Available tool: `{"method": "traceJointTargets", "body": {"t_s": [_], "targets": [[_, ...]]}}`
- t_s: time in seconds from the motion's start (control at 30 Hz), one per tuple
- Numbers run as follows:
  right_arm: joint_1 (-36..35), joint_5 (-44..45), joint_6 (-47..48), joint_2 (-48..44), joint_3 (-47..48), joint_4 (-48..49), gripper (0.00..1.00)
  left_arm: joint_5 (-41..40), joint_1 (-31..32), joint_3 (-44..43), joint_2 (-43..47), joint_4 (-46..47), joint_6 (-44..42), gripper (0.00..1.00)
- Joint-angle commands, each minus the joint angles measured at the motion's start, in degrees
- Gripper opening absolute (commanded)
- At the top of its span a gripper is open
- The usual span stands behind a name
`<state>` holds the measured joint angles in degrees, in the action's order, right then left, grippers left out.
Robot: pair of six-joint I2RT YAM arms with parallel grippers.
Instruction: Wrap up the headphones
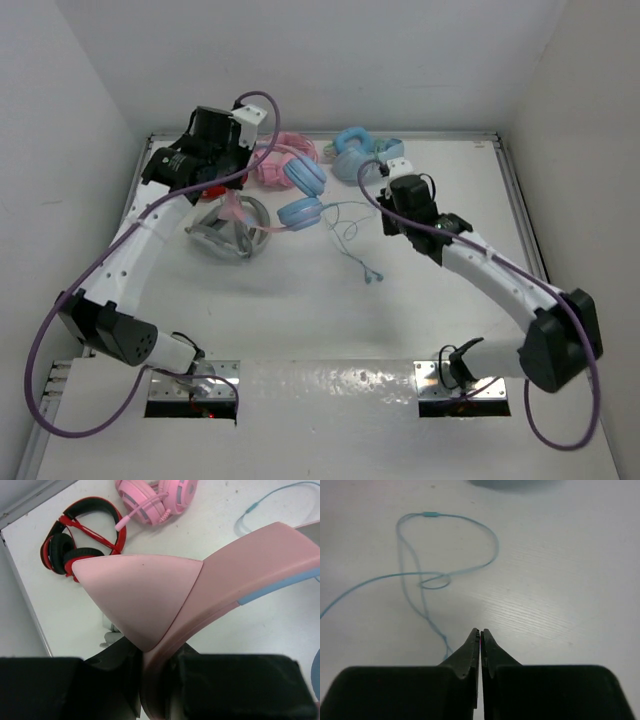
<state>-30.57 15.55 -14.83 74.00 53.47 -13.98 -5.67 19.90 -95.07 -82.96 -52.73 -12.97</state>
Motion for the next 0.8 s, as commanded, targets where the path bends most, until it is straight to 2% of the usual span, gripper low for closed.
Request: {"method": "traceJointTargets", "body": {"t_s": [0.0, 0.03, 0.07, 0.1, 0.13, 0.17, 0.2, 0.23, 0.27, 0.3, 0.33, 0.37, 0.4, 0.43, 0.57, 0.77], "targets": [[5.4, -2.2, -5.3, 5.4, 7.4, -8.2, 0.00, 5.4, 0.3, -1.0, 4.3, -2.2, -2.0, 0.00], [6.1, -2.1, -4.6, 6.8, 9.6, -9.0, 0.00, 5.4, 0.3, -0.5, 5.3, -1.9, -1.9, 0.00], [6.1, -3.3, -3.3, 8.4, 10.3, -9.6, 0.04, 5.4, 0.3, -0.6, 5.7, -1.8, -1.6, 0.00], [6.0, -9.4, 0.1, 8.3, 9.1, -8.4, 0.07, 7.1, 0.2, -1.9, 6.3, -1.9, -1.0, 0.00], [6.0, -9.5, 1.5, 7.3, 7.0, -6.2, 0.11, 7.7, 0.3, -2.7, 6.6, -1.9, -0.7, 0.00], [5.7, -14.4, 2.5, 3.7, 4.1, 1.0, 0.28, 8.0, 0.3, -3.8, 6.8, -1.9, -0.1, 0.00], [5.4, -15.5, 5.1, 1.3, -3.2, 5.8, 0.37, 8.0, 0.3, -5.1, 7.0, -1.8, 0.3, 0.00], [5.3, -19.6, 7.1, -1.4, -7.3, 16.2, 0.45, 7.5, 0.3, -8.2, 7.3, -1.5, 1.2, 0.00], [5.2, -20.9, 9.1, -6.8, -11.9, 21.7, 0.80, 6.9, 0.3, -9.9, 7.3, -1.4, 1.9, 0.00], [4.8, -22.2, 13.8, -9.3, -20.6, 27.7, 0.96, 6.0, 0.3, -11.7, 7.3, -1.2, 2.4, 0.00], [4.7, -23.6, 17.0, -11.5, -24.7, 33.3, 0.99, 4.0, 0.3, -13.5, 7.1, -1.1, 3.6, 0.00], [4.8, -25.8, 18.9, -14.5, -28.8, 44.9, 0.99, 3.0, 0.3, -17.0, 6.8, -1.1, 4.1, 0.00], [4.5, -26.9, 22.4, -15.1, -34.6, 50.0, 0.99, 1.2, 0.3, -18.6, 6.7, -1.1, 5.1, 0.00], [4.4, -27.8, 23.8, -15.4, -36.1, 53.4, 0.99, 0.3, 0.3, -20.1, 6.2, -1.1, 5.5, 0.00], [3.9, -32.9, 28.6, -12.2, -34.8, 55.8, 0.99, -2.1, 0.3, -25.0, 5.8, -0.3, 6.8, 0.00], [3.4, -35.6, 34.0, -1.8, -29.5, 59.0, 0.98, -2.2, 0.3, -25.6, 5.4, 0.2, 7.6, 0.00]]}}
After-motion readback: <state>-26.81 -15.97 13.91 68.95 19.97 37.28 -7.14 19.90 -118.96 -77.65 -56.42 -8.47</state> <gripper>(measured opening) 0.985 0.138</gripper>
